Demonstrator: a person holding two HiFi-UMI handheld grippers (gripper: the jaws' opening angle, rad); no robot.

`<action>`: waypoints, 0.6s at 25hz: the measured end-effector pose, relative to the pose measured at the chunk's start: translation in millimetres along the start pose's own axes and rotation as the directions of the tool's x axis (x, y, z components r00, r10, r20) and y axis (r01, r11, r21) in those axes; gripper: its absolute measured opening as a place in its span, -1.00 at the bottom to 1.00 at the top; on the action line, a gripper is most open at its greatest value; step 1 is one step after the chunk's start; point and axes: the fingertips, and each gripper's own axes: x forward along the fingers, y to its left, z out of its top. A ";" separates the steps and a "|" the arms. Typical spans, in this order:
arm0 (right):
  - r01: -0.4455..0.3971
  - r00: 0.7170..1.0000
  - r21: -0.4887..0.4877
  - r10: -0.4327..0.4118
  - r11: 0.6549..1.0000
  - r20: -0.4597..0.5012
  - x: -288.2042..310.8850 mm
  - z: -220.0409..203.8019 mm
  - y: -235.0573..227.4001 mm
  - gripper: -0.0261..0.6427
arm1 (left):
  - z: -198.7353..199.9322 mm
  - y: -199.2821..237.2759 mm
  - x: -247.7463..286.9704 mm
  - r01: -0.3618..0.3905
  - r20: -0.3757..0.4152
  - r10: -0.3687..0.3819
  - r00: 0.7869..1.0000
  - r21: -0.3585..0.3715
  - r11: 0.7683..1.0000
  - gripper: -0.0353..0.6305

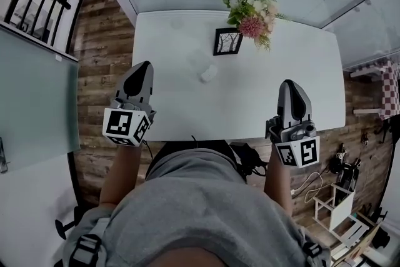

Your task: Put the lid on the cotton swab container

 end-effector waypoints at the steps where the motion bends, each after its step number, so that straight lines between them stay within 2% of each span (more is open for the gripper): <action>1: -0.007 1.000 0.002 0.007 1.000 -0.002 2.2 0.2 -2.3 -0.84 | 0.0 -1.3 0.8 -0.005 -0.003 0.005 1.000 -0.003 1.000 -0.88; 10: -0.064 0.998 -0.001 0.064 0.998 0.002 11.4 11.2 -16.1 -0.84 | 7.2 -18.6 4.4 -0.032 -0.004 0.032 0.999 0.000 0.999 -0.88; 15: -0.064 0.998 -0.009 0.064 0.998 -0.007 2.5 10.3 -27.7 -0.84 | 3.4 -29.9 6.3 -0.036 -0.006 0.036 0.999 -0.004 0.999 -0.88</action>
